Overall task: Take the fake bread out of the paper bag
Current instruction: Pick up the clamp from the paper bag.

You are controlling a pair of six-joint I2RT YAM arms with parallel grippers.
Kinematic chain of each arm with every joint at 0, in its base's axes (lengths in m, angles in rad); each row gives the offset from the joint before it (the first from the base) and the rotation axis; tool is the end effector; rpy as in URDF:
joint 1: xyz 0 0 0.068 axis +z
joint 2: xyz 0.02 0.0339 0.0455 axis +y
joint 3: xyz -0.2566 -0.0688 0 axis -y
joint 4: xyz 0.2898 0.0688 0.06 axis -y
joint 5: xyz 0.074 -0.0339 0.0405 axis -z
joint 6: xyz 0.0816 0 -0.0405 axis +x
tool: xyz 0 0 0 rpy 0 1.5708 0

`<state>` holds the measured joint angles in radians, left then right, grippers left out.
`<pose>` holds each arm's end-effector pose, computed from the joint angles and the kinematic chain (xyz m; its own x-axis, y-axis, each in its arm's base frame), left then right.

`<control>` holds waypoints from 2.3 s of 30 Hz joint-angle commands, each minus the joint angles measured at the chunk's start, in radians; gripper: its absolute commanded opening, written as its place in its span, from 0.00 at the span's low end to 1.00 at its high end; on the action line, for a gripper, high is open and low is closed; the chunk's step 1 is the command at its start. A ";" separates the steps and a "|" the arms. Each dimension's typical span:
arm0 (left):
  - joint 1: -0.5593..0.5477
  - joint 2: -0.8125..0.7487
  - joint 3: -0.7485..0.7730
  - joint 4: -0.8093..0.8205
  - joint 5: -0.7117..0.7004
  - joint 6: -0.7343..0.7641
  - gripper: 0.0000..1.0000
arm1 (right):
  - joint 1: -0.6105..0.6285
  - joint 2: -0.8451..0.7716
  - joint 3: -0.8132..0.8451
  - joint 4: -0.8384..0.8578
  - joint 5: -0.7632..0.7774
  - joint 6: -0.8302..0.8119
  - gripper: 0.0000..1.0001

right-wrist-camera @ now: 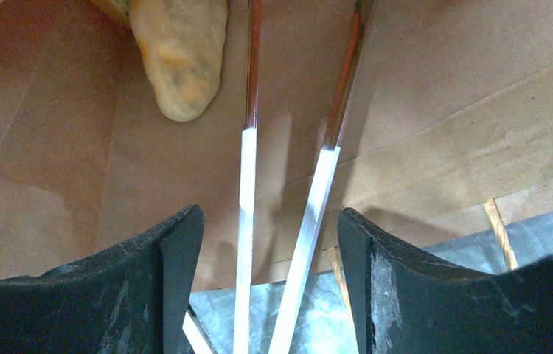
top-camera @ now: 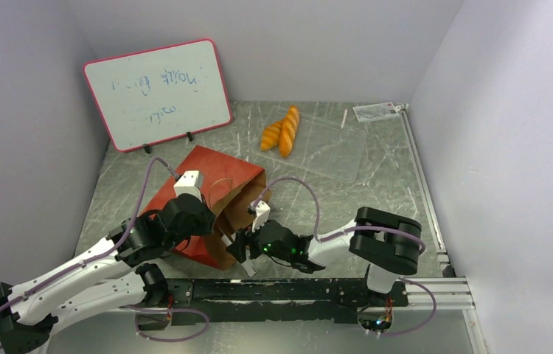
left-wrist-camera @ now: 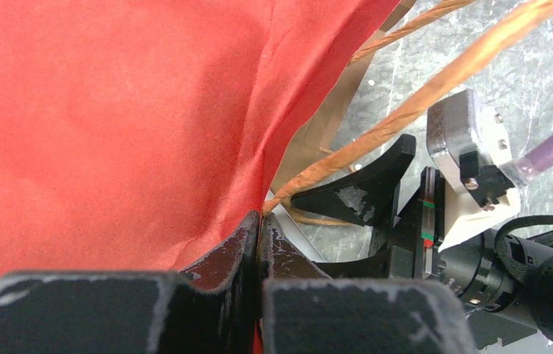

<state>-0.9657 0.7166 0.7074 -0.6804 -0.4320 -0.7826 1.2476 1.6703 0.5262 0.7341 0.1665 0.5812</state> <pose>0.1596 -0.1706 0.2451 -0.6537 -0.1805 -0.7349 0.1441 0.9236 -0.3551 0.1277 0.3387 0.0683 -0.5927 -0.0648 -0.8028 -0.6717 0.5898 0.4483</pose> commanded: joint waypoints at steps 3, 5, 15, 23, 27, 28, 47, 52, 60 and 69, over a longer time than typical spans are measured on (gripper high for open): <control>-0.003 -0.021 0.000 0.010 0.034 -0.008 0.07 | 0.003 0.055 -0.014 0.120 -0.010 0.020 0.71; -0.003 -0.026 -0.002 0.012 0.034 -0.010 0.07 | 0.003 0.076 -0.025 0.144 -0.015 0.036 0.71; -0.003 -0.034 -0.005 0.011 0.033 -0.009 0.07 | 0.004 0.190 -0.068 0.307 -0.074 0.115 0.61; -0.002 -0.059 0.000 0.005 0.009 -0.017 0.07 | 0.003 0.196 -0.077 0.331 -0.133 0.158 0.32; -0.003 -0.068 0.015 -0.007 -0.010 -0.013 0.07 | 0.003 0.098 -0.049 0.208 -0.139 0.142 0.28; -0.002 -0.070 0.018 -0.009 -0.014 -0.011 0.07 | 0.003 0.077 -0.035 0.162 -0.139 0.139 0.28; -0.003 -0.098 0.037 -0.001 0.007 0.024 0.07 | -0.123 -0.074 0.148 -0.295 -0.223 0.319 0.29; -0.003 -0.115 0.047 -0.014 0.013 0.026 0.07 | -0.248 -0.055 0.065 -0.151 -0.404 0.508 0.29; -0.002 -0.140 0.056 -0.049 0.012 0.016 0.07 | -0.302 -0.036 0.006 -0.010 -0.542 0.671 0.32; -0.003 -0.144 0.065 -0.069 0.011 0.018 0.07 | -0.319 -0.161 -0.059 0.001 -0.535 0.719 0.35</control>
<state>-0.9657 0.5858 0.7422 -0.7525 -0.4400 -0.7601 0.9424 1.5929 0.4767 0.7113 -0.3668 1.2705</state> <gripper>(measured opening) 0.076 0.346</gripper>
